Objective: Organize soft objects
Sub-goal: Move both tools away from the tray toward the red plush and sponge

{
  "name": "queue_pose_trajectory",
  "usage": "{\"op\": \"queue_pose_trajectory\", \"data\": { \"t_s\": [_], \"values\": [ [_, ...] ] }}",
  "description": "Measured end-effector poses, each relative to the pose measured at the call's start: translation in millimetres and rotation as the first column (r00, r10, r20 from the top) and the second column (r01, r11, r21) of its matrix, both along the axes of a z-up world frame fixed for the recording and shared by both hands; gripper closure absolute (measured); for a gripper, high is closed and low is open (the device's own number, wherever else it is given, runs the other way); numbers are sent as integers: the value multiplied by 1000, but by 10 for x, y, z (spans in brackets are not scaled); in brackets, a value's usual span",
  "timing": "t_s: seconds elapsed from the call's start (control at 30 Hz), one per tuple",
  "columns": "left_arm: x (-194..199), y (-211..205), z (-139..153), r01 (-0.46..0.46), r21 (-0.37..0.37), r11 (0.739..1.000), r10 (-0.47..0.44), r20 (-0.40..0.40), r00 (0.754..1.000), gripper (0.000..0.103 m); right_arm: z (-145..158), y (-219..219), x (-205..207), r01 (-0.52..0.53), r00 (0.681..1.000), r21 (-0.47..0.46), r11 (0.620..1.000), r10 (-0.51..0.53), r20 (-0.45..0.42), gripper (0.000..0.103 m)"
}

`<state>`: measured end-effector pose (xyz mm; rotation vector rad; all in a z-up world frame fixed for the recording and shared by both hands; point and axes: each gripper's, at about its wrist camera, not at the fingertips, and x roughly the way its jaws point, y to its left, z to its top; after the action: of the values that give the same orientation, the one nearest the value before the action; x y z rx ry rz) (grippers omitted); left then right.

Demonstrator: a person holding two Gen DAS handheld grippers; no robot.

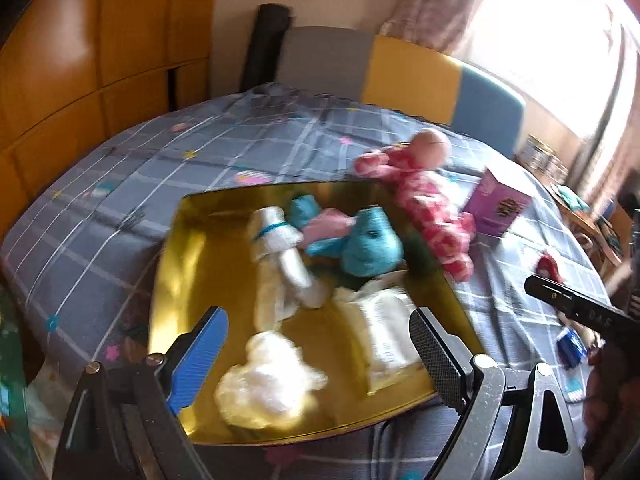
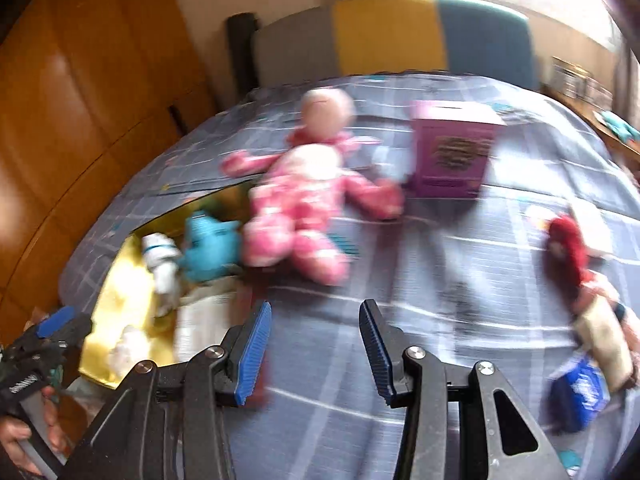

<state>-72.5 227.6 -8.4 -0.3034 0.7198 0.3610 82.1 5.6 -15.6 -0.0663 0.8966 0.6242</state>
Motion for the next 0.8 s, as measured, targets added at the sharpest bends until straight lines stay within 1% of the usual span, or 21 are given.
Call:
{"op": "queue_pose_trajectory", "data": {
  "t_s": [0.17,0.27,0.3,0.37,0.43,0.5,0.53,0.57,0.63,0.67,0.73,0.77,0.8],
  "values": [
    [264,-293,129,110,23,994,-110,1,994,10,21,-744,275,155,988,-27,988,-155,4,57],
    [440,-514,189,182,32,983,-182,-3,983,10,53,-1240,463,269,963,-47,962,-269,19,57],
    [504,-593,204,205,32,978,-205,-5,979,10,67,-1392,518,309,951,-50,950,-308,23,57],
    [658,-777,228,256,29,966,-256,-7,967,10,94,-1741,632,404,915,-50,913,-403,34,57],
    [844,-951,231,302,14,953,-302,-19,953,10,99,-2042,734,488,872,-49,871,-486,49,57],
    [1058,-1148,217,340,-9,940,-340,-30,940,10,92,-2291,794,549,835,-36,835,-547,50,57],
    [1162,-1243,201,360,-24,933,-361,-40,932,10,79,-2420,822,585,811,-27,811,-583,48,57],
    [1275,-1350,180,385,-45,922,-387,-46,921,10,66,-2514,829,609,793,-14,793,-608,43,57],
    [1511,-1567,124,423,-77,903,-428,-62,902,11,13,-2674,847,653,757,25,757,-653,-3,57],
    [1652,-1703,82,446,-87,891,-452,-76,889,11,-4,-2732,858,668,744,39,743,-667,-31,57],
    [1903,-1940,-5,476,-93,875,-484,-104,869,12,7,-2786,857,682,731,60,729,-681,-41,57],
    [2006,-2032,-46,483,-108,869,-493,-114,862,18,16,-2813,848,689,725,66,722,-688,-41,57],
    [2110,-2113,-86,492,-127,861,-506,-116,855,20,21,-2841,842,691,723,77,719,-689,-48,57]
  ]
}}
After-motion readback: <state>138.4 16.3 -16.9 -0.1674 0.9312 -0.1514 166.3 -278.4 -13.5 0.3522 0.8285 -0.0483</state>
